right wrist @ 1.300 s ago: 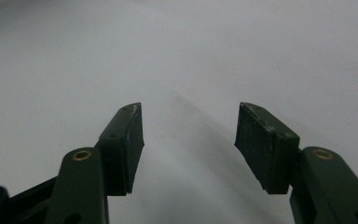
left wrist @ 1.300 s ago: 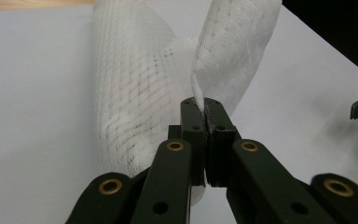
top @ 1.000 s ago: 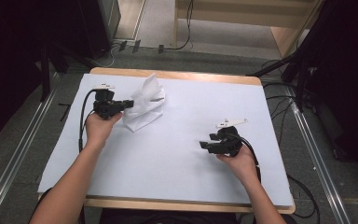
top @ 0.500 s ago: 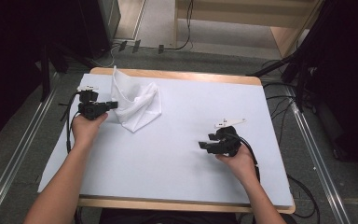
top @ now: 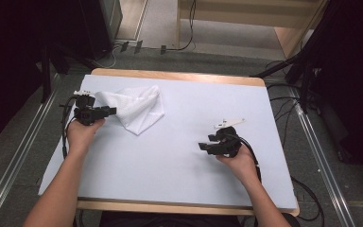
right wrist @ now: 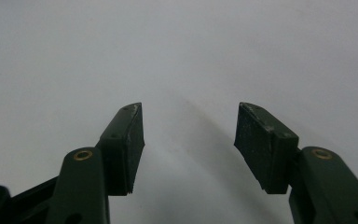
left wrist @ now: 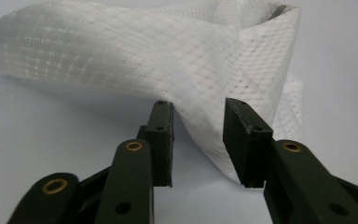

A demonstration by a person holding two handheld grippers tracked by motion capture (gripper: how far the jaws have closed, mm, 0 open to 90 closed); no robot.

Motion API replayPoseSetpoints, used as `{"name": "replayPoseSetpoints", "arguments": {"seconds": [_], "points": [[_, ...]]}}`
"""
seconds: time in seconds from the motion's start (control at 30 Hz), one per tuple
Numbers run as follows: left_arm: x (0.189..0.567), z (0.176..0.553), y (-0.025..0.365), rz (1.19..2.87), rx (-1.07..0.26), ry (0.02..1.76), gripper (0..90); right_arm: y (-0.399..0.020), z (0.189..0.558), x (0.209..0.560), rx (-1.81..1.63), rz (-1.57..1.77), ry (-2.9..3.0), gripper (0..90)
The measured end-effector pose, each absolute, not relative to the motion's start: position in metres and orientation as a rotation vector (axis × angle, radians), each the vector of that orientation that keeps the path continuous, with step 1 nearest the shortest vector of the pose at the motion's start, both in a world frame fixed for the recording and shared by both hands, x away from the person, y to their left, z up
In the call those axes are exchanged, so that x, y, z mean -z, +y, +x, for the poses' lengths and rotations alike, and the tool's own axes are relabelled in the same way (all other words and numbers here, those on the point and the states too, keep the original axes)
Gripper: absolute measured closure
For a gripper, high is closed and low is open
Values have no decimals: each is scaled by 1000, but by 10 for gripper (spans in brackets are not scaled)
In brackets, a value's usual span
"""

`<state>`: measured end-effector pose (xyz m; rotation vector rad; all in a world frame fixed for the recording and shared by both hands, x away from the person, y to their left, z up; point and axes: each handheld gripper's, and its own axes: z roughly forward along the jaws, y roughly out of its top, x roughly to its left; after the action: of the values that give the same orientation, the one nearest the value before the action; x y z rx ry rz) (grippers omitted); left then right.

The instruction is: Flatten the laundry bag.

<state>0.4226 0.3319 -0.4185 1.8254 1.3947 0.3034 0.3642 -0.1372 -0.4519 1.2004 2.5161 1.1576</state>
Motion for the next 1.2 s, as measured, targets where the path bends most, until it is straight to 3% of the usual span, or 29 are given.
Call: {"name": "replayPoseSetpoints", "arguments": {"seconds": [0.33, 0.87, 1.03, 1.2], "points": [[403, 408, 323, 1867, -321, 1323, 522, -130, 367, 453, -1146, 1185, 2544, 440], [433, 451, 294, 2013, -302, 1327, 466, -135, 363, 453, -1150, 1201, 2529, 441], [444, 457, 294, 2020, -270, 1343, 542, -137, 361, 453, -1145, 1205, 2518, 441], [452, 459, 290, 2033, -221, 1326, 743, -141, 359, 452, -1142, 1214, 2510, 441]]}}
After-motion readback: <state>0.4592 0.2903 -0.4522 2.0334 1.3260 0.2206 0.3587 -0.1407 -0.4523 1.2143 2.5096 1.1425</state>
